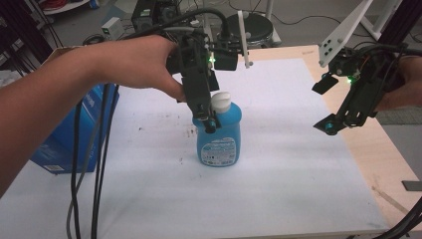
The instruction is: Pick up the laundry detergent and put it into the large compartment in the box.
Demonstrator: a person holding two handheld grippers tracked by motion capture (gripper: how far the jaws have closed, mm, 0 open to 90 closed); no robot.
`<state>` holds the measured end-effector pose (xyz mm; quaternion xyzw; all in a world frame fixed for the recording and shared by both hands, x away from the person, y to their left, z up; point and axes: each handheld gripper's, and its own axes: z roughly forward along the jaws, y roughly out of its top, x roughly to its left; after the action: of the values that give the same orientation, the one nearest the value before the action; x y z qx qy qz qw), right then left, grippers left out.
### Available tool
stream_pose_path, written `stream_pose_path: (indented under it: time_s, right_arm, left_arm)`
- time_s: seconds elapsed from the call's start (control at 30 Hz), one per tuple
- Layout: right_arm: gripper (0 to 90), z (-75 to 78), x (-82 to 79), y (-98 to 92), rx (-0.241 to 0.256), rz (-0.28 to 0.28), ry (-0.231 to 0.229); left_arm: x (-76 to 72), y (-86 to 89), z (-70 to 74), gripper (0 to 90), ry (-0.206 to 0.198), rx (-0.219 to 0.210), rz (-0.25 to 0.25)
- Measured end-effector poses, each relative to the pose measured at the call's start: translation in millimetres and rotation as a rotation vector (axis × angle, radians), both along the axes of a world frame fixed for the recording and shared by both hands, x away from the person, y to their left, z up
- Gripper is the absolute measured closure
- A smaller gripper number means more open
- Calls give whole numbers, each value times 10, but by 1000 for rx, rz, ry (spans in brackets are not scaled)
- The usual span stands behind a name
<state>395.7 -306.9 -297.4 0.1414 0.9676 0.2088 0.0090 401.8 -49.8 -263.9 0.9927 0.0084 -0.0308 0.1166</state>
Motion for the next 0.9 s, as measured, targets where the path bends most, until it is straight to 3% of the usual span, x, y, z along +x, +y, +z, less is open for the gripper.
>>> stream_pose_path:
  time_s: [0.43,0.9]
  right_arm:
    - [20,-19,8,4,4,1,0]
    - [20,-27,22,5,6,3,4]
  left_arm:
    - [39,-69,-203,57,11,5,-7]
    - [40,-121,-293,91,18,27,-26]
